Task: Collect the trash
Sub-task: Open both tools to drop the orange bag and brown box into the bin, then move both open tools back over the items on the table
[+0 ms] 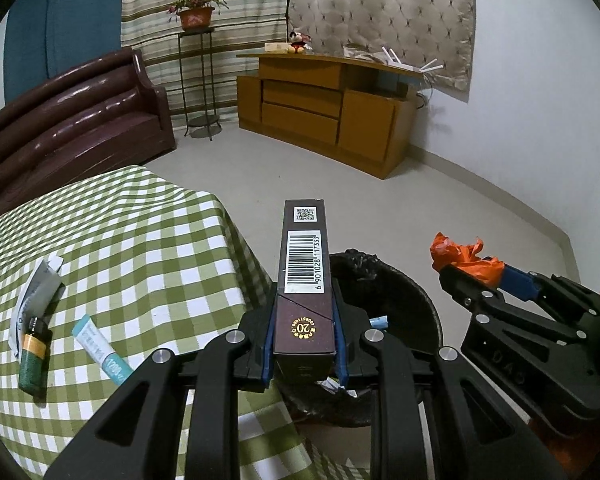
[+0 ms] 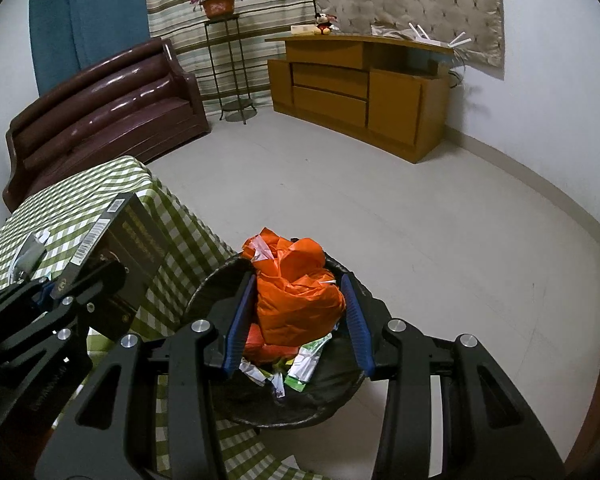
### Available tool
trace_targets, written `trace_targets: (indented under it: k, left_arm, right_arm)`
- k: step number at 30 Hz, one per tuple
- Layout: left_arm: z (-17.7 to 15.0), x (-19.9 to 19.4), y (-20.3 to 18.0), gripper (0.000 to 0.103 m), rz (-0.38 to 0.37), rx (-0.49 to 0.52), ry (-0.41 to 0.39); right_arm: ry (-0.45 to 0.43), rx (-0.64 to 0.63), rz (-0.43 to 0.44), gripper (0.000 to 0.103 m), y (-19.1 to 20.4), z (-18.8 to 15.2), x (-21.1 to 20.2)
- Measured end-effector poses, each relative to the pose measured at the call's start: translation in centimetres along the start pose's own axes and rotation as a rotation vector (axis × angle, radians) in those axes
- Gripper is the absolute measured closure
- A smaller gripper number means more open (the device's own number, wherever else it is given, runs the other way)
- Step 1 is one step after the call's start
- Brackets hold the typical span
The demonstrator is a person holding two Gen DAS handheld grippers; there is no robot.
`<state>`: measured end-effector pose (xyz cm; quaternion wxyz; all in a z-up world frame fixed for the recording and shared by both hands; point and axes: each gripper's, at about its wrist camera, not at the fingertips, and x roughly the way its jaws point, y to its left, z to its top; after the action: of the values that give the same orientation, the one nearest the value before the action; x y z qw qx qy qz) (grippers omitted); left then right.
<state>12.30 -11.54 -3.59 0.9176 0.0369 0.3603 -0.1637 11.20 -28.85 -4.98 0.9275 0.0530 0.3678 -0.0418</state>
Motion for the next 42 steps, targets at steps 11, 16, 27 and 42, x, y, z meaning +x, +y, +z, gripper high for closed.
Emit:
trace_targets:
  k: [11, 16, 27, 42]
  left_arm:
    - [0.7, 1.6, -1.4, 0.080, 0.010, 0.009, 0.009]
    - [0.8, 2.0, -1.6, 0.080, 0.016, 0.009, 0.017]
    - [0.8, 2.3, -1.8, 0.063, 0.026, 0.005, 0.020]
    - [0.7, 0.7, -0.3, 0.052, 0.041, -0.037, 0.003]
  right_arm:
    - [0.001, 0.011, -0.002, 0.061, -0.4, -0.1, 0.5]
    - [0.003, 0.018, -0.004, 0.061, -0.6, -0.2, 0.9]
    - [0.009, 0.035, -0.006, 0.053, -0.9, -0.2, 1.3]
    - [-0.004, 0.023, -0.010, 0.053, -0.5, 0.2, 0.4]
